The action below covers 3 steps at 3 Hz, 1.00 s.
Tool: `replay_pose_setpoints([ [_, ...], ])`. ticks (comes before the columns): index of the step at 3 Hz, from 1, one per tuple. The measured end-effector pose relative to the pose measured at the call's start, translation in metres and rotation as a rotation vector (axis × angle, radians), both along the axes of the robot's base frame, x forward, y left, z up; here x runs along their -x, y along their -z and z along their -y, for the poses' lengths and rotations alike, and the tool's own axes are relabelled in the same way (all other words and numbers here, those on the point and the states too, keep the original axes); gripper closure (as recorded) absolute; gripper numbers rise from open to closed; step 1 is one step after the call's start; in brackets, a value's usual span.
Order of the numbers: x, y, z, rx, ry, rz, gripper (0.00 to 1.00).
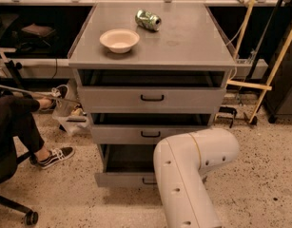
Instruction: Open bottom drawer
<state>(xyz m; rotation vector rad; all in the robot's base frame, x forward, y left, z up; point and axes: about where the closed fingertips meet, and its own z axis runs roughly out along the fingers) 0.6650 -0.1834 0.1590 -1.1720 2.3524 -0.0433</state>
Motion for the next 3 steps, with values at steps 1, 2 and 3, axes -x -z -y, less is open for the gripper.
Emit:
replay_pose_setpoints([
  [1, 0.000, -0.004, -0.001, 0.000, 0.000, 0.000, 1.00],
  [2, 0.001, -0.004, -0.001, 0.000, 0.001, -0.002, 1.00],
  [3, 0.010, -0.003, 0.006, 0.008, 0.012, -0.010, 1.00],
])
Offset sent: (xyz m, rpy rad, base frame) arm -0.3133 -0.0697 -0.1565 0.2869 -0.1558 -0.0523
